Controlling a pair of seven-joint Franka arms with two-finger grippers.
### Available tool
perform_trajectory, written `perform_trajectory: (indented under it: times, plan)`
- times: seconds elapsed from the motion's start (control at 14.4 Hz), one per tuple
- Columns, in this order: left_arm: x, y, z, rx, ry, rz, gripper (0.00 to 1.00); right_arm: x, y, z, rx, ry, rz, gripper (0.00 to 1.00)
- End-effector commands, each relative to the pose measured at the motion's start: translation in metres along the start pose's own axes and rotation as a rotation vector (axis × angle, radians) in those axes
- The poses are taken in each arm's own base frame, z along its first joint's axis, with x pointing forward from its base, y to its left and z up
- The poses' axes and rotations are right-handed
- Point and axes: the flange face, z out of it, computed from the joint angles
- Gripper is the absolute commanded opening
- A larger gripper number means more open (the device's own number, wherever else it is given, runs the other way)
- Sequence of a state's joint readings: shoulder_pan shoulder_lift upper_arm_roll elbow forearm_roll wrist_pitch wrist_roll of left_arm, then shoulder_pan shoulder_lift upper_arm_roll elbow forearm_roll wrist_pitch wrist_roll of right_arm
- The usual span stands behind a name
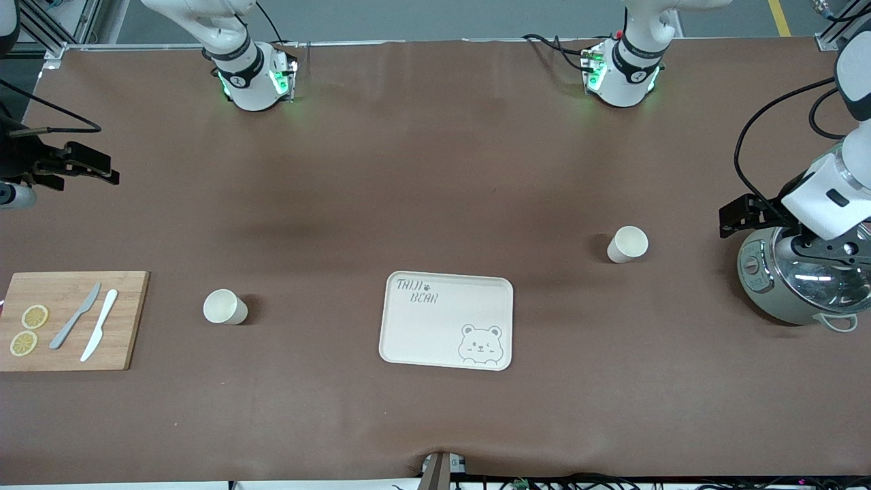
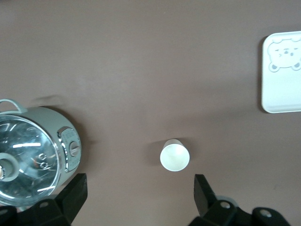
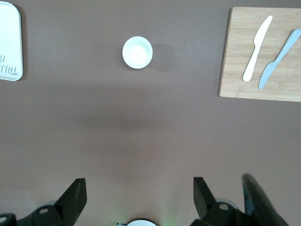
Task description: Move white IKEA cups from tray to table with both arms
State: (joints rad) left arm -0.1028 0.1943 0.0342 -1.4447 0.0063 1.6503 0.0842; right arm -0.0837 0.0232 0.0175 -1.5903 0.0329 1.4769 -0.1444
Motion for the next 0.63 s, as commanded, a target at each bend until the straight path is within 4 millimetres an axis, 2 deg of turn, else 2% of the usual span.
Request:
perform_trajectory:
  times: [0.0, 0.21, 0.56]
  plan:
    - [0.002, -0.001, -0.004, -0.028, 0.016, 0.017, 1.0, 0.002, -0.02, -0.004, -0.096, 0.005, -0.019, 1.0]
    - [0.002, 0.0, -0.004, -0.025, 0.016, 0.019, 1.0, 0.006, -0.033, -0.014, -0.145, 0.038, -0.048, 1.0]
    - [0.002, 0.0, -0.004, -0.028, 0.016, 0.017, 1.0, 0.015, -0.016, -0.043, -0.159, 0.172, -0.018, 1.0]
